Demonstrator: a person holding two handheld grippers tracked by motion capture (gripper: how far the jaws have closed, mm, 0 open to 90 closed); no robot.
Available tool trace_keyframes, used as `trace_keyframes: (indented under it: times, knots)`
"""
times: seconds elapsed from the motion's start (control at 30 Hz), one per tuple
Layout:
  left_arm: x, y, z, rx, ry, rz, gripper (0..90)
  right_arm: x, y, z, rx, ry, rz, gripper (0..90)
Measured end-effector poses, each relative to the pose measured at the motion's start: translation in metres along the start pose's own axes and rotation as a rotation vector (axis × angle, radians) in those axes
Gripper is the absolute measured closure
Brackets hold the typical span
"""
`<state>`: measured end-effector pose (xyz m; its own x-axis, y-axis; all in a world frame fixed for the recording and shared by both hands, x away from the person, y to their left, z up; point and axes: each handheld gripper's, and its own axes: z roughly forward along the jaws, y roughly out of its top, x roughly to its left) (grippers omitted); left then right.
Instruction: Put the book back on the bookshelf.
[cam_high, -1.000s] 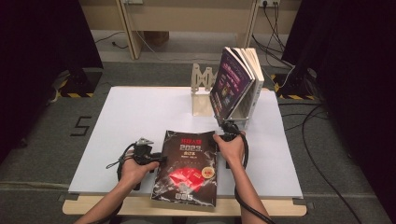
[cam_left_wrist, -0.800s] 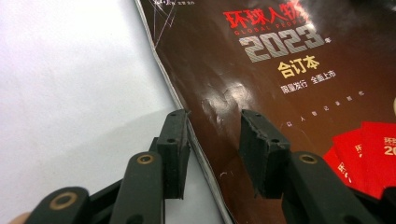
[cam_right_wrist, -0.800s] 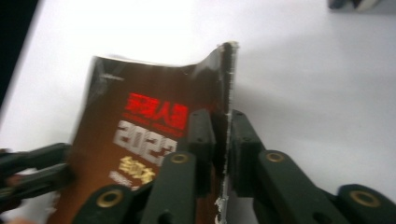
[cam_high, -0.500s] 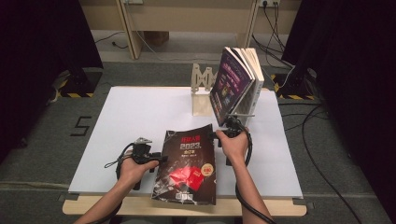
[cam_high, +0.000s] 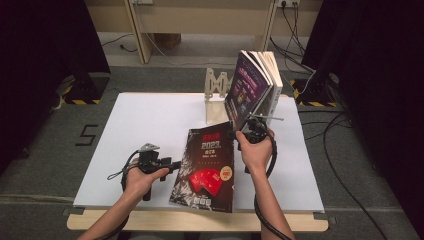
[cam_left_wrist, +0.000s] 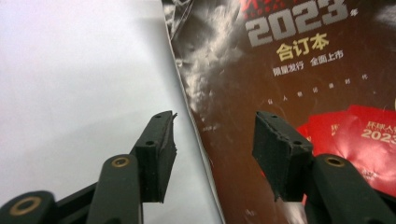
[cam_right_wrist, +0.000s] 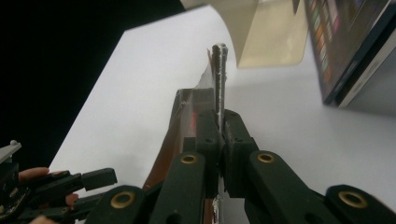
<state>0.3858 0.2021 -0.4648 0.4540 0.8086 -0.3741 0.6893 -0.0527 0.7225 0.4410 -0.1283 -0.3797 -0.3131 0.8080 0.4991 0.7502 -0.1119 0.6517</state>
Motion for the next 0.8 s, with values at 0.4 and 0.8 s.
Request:
trace_keyframes:
  times: [0.4,0.8]
  knots:
    - [-0.004,0.005,-0.004,-0.041,-0.024,-0.004,44.4,0.014,0.014,-0.028,-0.127,-0.061,-0.039,87.4]
    - [-0.01,0.015,-0.005,-0.078,-0.025,0.018,45.8,0.024,0.023,-0.032,-0.225,-0.086,-0.046,87.4]
